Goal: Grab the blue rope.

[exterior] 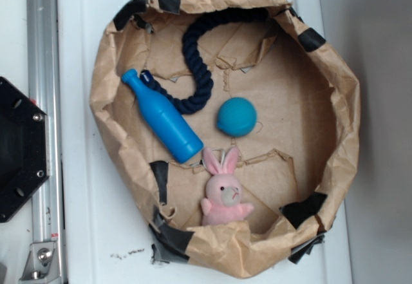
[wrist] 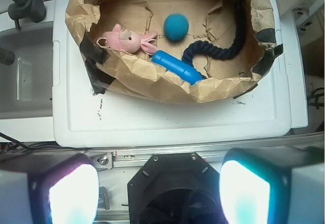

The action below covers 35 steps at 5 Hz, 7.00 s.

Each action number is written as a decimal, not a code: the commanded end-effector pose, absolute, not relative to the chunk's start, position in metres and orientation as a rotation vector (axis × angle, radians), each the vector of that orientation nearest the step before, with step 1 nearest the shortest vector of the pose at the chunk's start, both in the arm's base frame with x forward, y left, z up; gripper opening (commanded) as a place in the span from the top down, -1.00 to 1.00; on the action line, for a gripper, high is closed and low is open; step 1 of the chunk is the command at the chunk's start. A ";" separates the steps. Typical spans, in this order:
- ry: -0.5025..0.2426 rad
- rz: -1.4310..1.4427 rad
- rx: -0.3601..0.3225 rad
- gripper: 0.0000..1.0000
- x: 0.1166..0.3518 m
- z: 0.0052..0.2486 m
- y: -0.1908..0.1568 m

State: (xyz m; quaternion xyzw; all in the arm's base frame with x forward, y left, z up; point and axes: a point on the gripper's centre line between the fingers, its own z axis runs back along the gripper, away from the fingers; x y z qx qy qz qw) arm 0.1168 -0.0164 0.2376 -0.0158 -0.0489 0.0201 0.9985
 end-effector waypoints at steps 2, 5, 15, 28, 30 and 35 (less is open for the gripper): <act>-0.157 0.206 0.026 -1.00 0.167 0.210 0.010; -0.170 0.330 0.101 -1.00 0.265 0.074 0.026; -0.244 0.385 0.013 -1.00 0.255 0.024 0.042; -0.243 1.010 -0.029 -1.00 0.238 0.065 0.107; -0.257 1.115 -0.006 -1.00 0.223 0.076 0.123; -0.136 0.868 0.017 -1.00 0.273 0.000 0.083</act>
